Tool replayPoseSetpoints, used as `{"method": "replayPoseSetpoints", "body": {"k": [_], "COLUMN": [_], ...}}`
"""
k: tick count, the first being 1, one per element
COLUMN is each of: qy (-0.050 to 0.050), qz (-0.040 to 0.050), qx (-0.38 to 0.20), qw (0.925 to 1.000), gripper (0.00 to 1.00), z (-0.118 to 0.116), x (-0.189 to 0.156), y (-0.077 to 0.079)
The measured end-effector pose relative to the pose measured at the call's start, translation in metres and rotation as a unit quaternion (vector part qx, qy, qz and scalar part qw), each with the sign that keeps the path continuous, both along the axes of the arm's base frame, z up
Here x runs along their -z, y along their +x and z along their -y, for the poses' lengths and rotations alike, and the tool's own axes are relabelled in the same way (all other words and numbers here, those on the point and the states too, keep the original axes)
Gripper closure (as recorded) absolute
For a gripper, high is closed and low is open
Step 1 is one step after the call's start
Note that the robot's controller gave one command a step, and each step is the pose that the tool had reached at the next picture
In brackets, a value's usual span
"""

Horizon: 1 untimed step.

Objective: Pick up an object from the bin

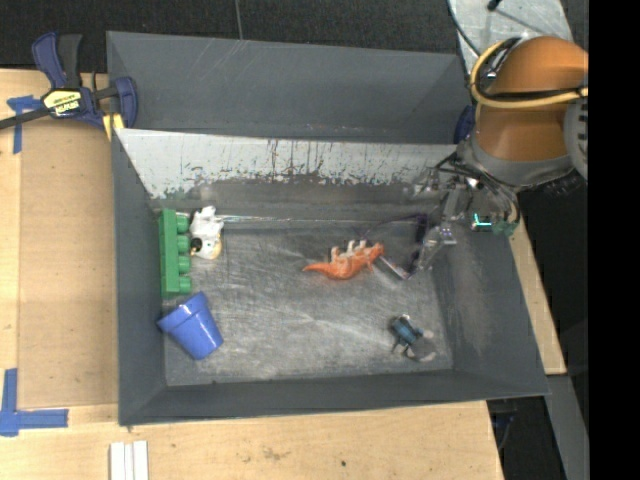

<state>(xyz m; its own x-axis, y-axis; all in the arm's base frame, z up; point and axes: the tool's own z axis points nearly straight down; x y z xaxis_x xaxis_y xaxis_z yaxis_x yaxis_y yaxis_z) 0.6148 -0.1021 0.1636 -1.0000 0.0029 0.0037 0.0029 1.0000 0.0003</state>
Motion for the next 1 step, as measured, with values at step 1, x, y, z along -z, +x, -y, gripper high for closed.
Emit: {"method": "replayPoseSetpoints", "body": {"k": [1], "qy": [-0.001], "qz": [0.0039], "qx": [-0.001], "qw": [1.0], "gripper": [0.0], "z": [-0.0003], "x": [-0.0043], "y": [0.0019]}}
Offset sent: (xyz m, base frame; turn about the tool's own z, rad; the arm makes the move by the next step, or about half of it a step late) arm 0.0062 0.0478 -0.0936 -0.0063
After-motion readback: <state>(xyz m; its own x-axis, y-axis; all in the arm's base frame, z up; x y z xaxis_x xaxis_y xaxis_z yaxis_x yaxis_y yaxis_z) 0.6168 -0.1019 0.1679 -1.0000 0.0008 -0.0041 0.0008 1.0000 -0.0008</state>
